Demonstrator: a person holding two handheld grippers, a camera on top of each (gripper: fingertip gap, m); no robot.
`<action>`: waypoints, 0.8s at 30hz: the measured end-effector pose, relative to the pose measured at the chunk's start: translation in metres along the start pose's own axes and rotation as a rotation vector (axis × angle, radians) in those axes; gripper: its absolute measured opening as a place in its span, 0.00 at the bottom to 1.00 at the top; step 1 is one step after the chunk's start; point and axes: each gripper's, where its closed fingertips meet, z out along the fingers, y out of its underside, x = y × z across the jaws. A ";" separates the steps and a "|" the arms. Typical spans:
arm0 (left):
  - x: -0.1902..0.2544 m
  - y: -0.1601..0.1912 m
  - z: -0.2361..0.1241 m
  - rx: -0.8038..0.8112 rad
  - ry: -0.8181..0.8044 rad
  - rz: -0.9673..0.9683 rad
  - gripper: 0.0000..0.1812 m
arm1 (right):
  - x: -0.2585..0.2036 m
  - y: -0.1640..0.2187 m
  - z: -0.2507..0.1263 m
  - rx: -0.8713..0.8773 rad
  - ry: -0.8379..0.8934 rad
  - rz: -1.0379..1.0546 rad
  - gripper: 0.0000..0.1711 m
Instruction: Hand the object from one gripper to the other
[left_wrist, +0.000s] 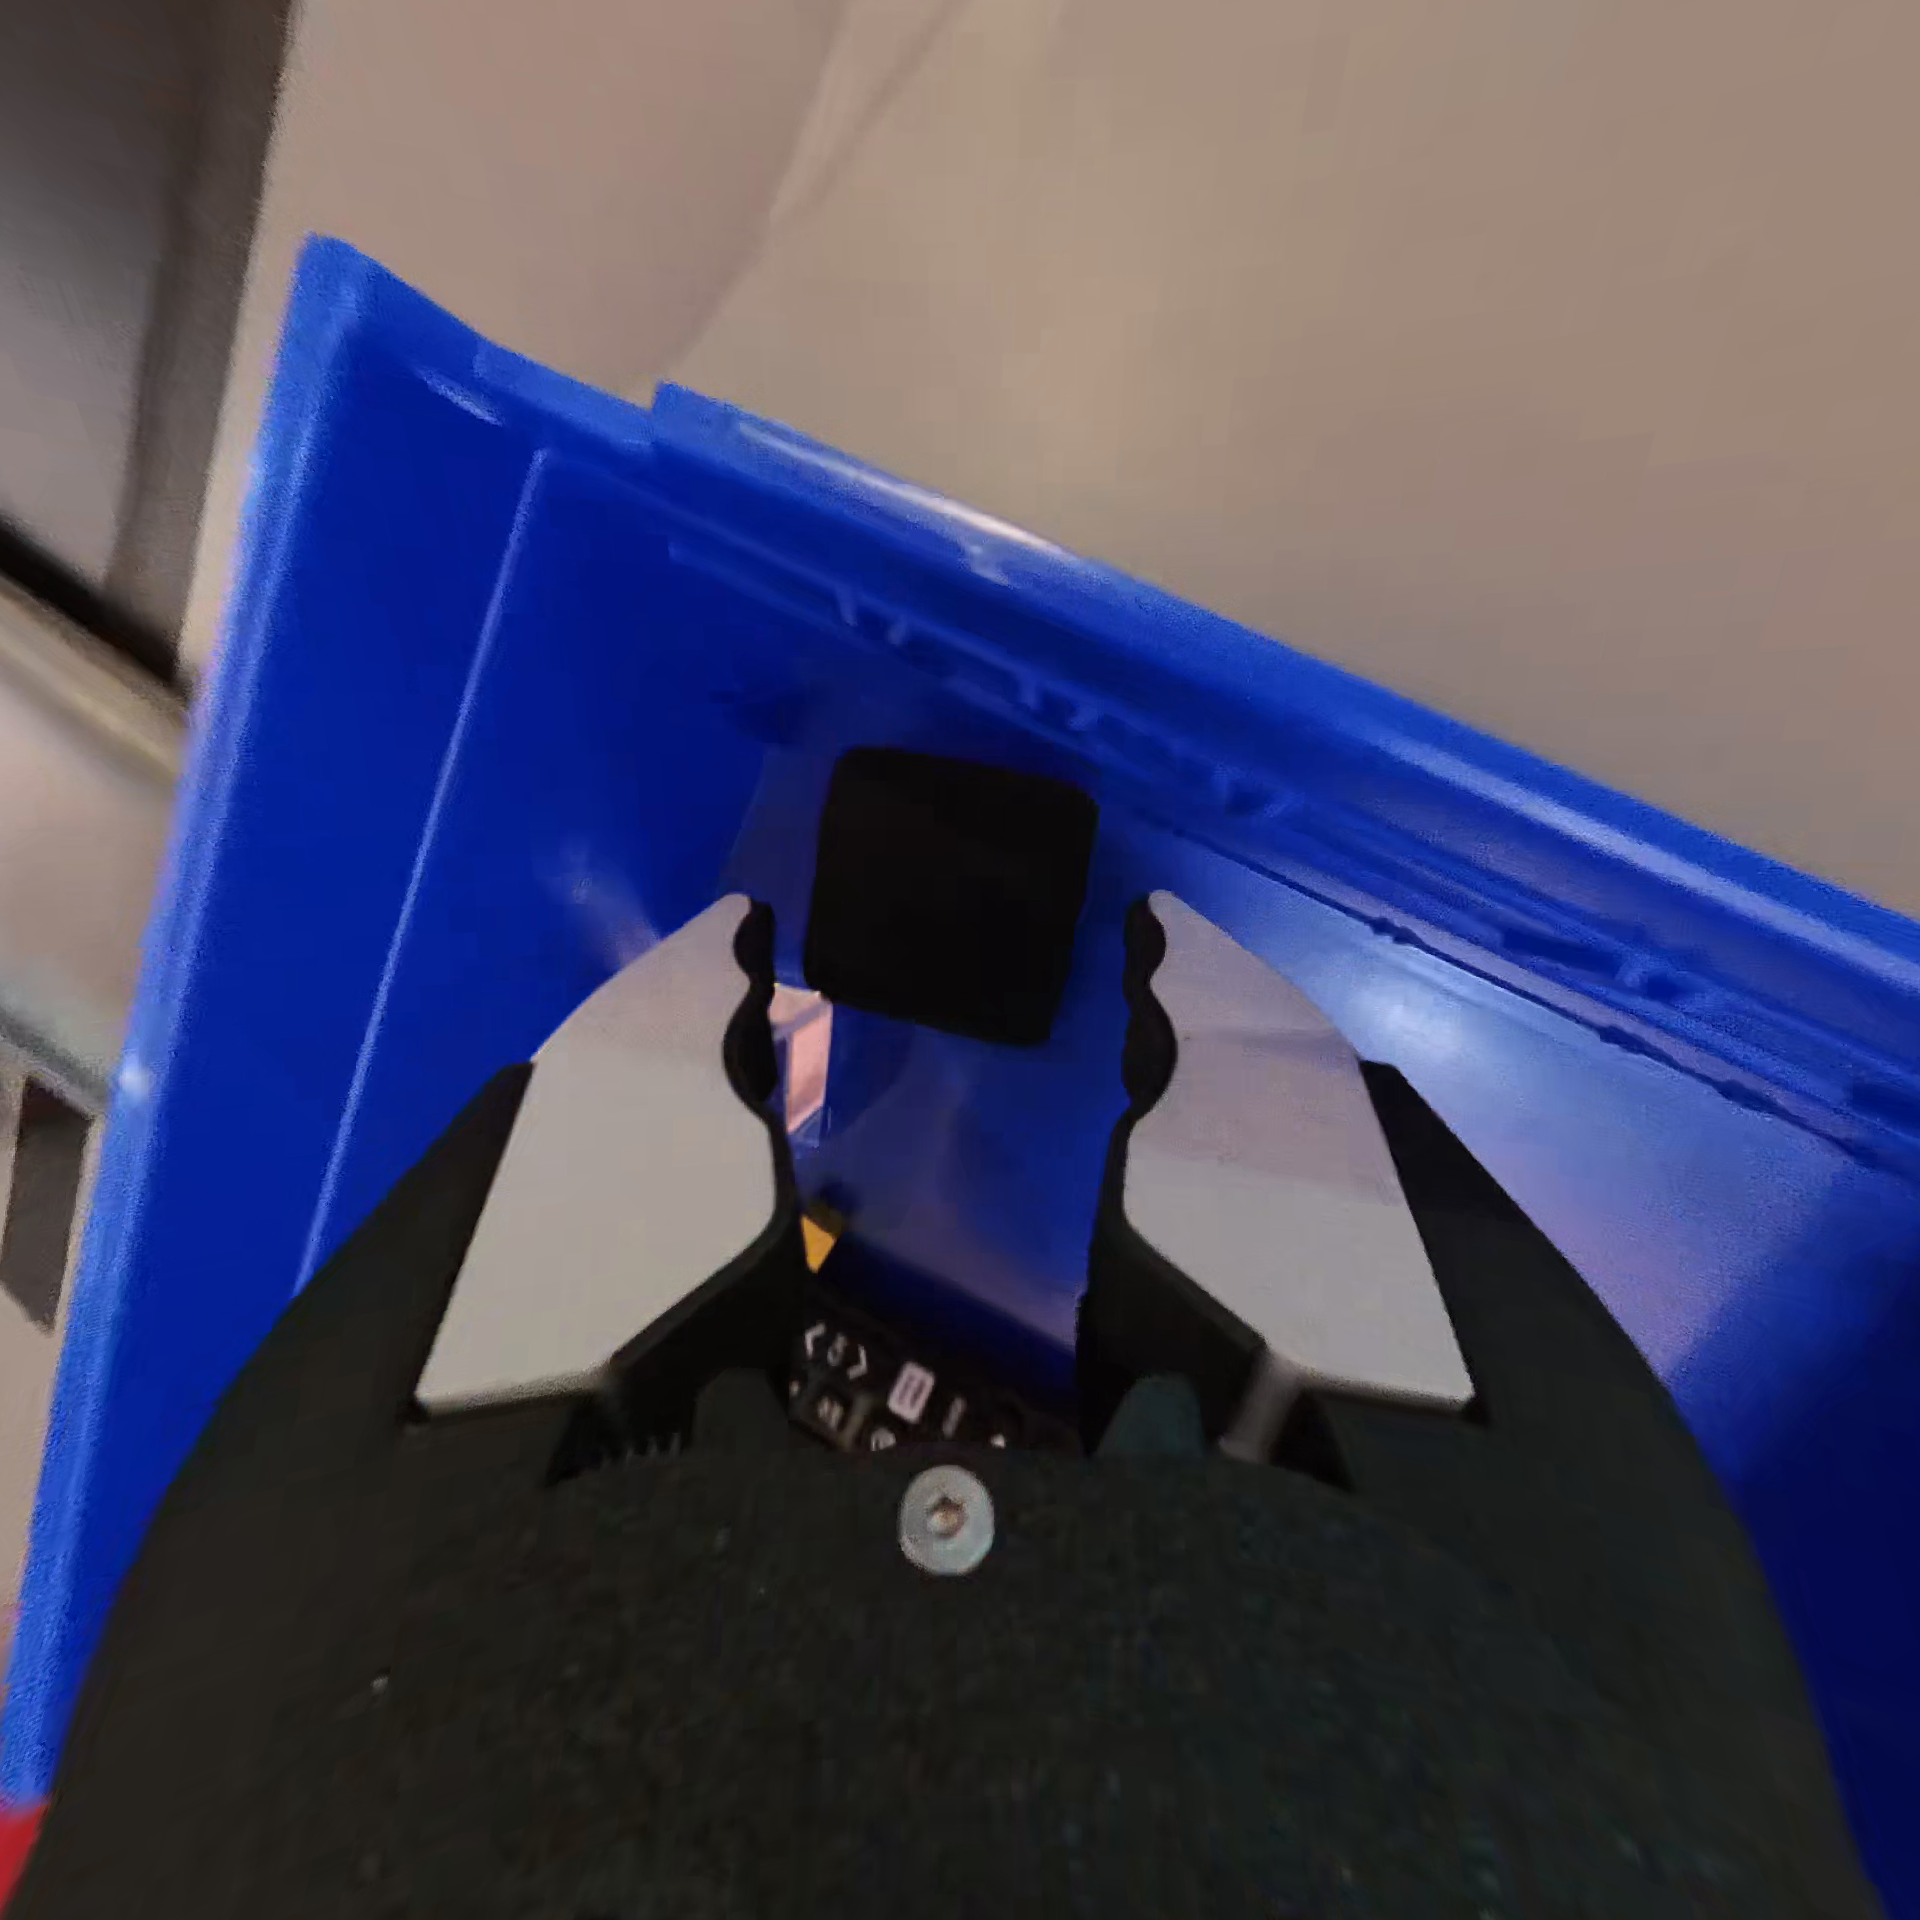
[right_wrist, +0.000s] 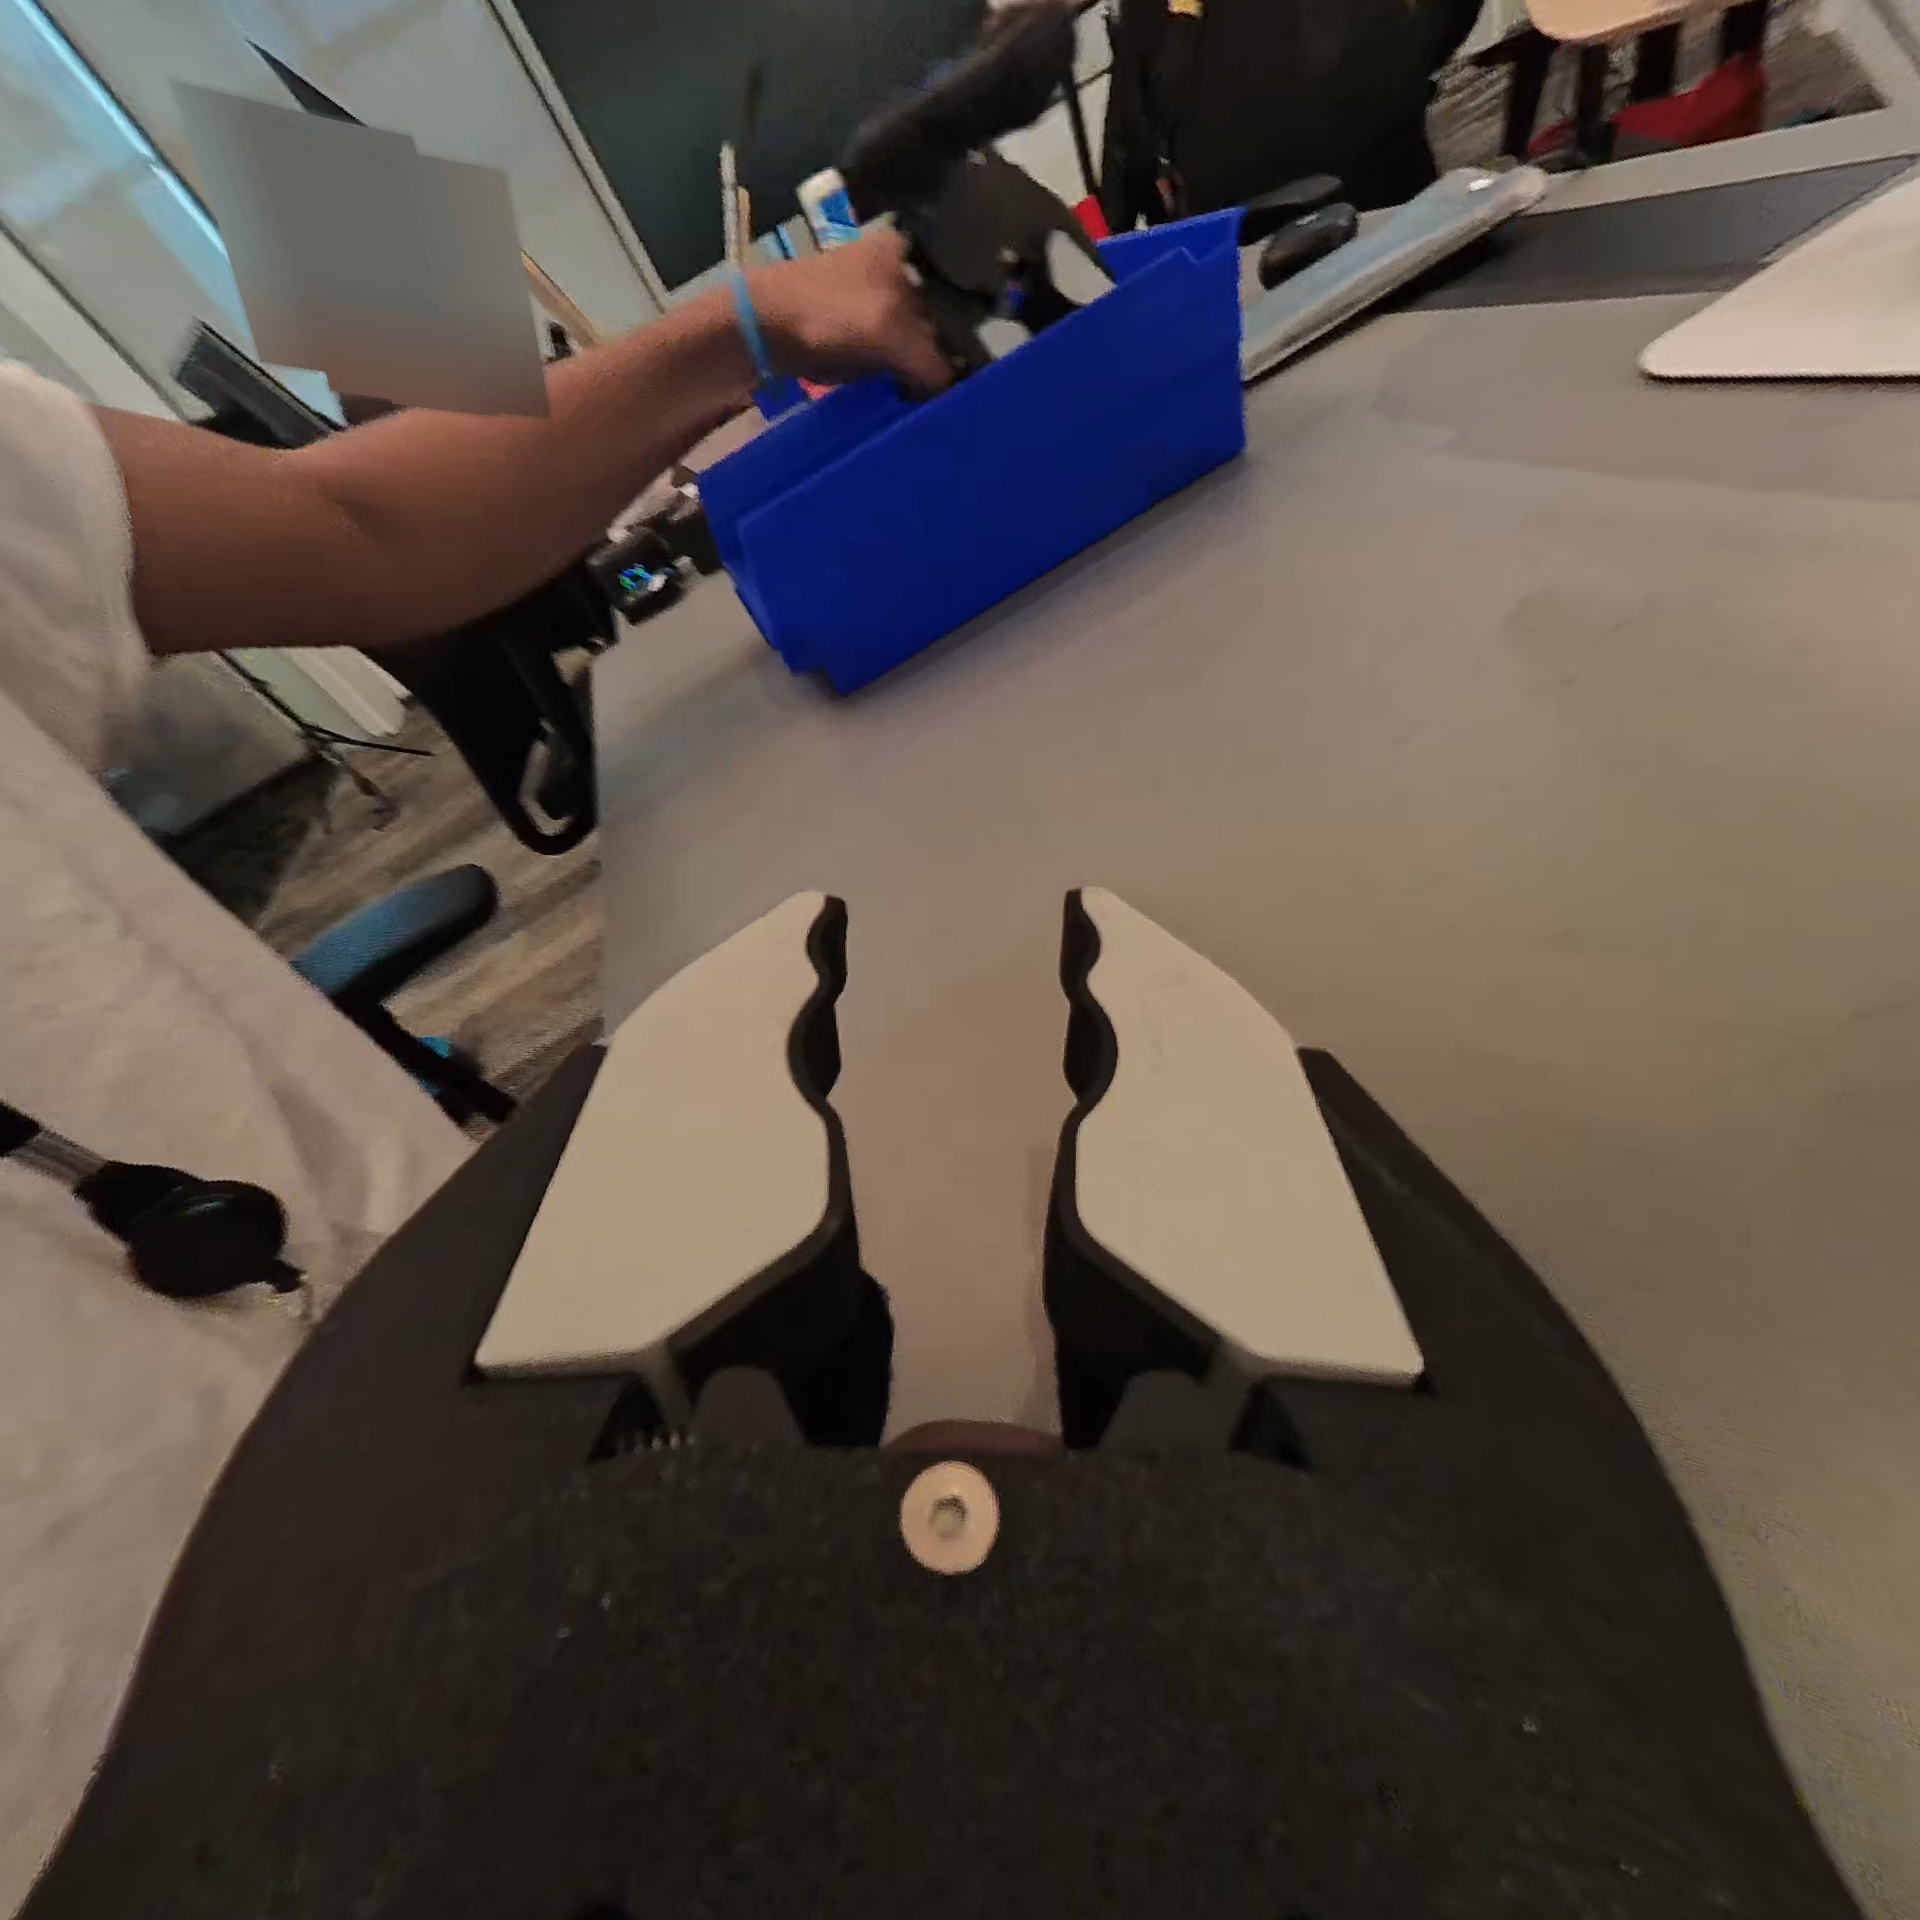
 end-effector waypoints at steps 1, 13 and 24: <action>0.000 0.001 0.007 -0.019 0.025 0.000 0.36 | -0.003 0.000 0.002 0.005 -0.020 0.007 0.23; -0.001 0.009 0.019 -0.093 0.030 0.036 0.31 | -0.006 0.002 0.003 0.016 -0.082 0.071 0.24; 0.000 -0.043 -0.103 0.163 -0.312 -0.018 0.30 | 0.004 -0.034 0.050 0.041 -0.176 0.118 0.25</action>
